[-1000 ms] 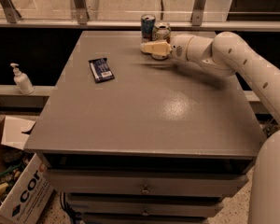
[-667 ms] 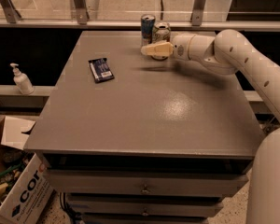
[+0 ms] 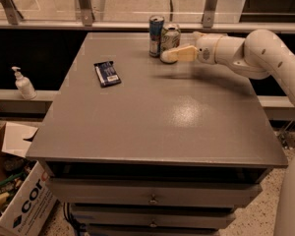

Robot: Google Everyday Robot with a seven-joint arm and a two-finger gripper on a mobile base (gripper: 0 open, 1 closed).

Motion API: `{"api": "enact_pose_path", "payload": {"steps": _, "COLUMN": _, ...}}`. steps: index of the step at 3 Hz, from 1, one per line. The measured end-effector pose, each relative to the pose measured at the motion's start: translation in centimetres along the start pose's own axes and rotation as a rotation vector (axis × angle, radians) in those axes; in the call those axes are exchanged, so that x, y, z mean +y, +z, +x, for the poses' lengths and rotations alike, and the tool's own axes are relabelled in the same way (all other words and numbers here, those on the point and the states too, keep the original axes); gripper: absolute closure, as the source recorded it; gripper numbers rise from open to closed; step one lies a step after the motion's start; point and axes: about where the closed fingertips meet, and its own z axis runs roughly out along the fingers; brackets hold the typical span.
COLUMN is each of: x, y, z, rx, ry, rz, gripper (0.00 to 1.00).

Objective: Move 7up can near redbull can

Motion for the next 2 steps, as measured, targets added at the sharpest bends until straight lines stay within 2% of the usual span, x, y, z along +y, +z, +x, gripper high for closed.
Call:
{"api": "enact_pose_path", "payload": {"steps": 1, "x": 0.06, "y": -6.64, "z": 1.31, "rx": -0.026, "ry": -0.014, "rz": -0.01, "gripper": 0.0}}
{"api": "enact_pose_path", "payload": {"steps": 2, "x": -0.13, "y": -7.04, "z": 1.39, "rx": -0.026, "ry": -0.014, "rz": -0.005, "gripper": 0.0}}
